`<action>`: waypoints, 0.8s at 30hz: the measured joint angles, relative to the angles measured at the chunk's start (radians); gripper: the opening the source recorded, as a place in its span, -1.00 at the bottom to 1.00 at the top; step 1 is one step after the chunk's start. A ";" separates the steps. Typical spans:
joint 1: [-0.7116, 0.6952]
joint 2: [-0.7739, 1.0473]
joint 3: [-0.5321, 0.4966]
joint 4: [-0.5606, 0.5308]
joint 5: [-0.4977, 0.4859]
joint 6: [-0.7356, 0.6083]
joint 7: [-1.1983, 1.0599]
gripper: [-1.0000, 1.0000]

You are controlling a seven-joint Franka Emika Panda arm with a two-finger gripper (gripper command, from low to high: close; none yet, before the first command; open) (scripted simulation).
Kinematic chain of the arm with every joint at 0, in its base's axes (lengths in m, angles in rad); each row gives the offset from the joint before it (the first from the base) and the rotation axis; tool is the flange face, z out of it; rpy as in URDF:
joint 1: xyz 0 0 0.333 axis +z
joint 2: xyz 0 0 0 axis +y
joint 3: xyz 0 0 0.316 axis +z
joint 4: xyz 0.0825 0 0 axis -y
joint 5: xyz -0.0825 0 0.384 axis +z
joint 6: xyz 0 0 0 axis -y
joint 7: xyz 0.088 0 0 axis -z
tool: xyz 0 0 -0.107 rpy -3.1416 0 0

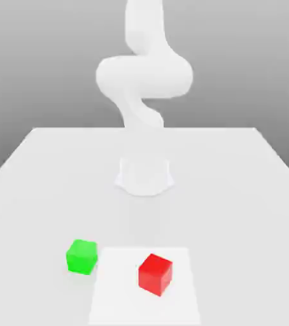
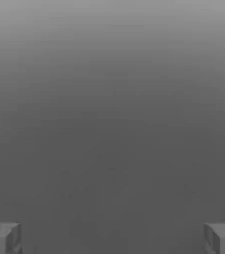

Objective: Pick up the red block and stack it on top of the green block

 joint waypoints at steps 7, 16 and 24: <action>0.056 0.262 -0.042 -0.122 -0.068 0.138 -0.250 0.00; 0.119 0.588 -0.101 -0.275 -0.049 0.316 -0.637 0.00; 0.114 0.876 -0.063 -0.344 0.076 0.507 -0.933 0.00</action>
